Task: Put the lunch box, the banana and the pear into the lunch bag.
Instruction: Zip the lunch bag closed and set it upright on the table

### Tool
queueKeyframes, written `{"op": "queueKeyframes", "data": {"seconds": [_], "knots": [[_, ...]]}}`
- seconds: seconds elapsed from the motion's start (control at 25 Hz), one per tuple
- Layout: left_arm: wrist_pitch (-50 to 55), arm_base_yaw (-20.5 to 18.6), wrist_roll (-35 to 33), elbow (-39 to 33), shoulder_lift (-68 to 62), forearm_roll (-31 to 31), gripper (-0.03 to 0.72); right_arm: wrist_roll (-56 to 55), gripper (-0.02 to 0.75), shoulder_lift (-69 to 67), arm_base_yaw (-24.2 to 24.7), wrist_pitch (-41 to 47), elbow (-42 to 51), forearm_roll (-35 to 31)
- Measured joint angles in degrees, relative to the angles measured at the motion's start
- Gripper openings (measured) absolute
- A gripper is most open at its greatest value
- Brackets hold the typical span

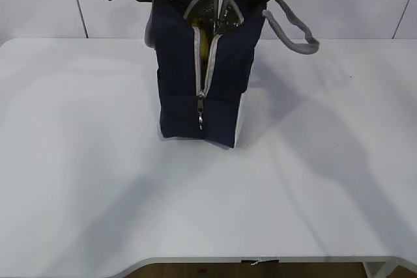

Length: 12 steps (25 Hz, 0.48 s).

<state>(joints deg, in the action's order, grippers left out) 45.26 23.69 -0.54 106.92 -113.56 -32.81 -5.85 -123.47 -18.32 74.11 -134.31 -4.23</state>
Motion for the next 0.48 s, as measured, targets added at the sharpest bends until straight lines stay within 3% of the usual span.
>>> {"op": "queueKeyframes", "data": {"seconds": [0.48], "knots": [[-2.3,3.75,1.33,0.0,-1.67,-0.14,0.001,0.47,0.009,0.62,1.07,-0.03,0.42,0.3]]}}
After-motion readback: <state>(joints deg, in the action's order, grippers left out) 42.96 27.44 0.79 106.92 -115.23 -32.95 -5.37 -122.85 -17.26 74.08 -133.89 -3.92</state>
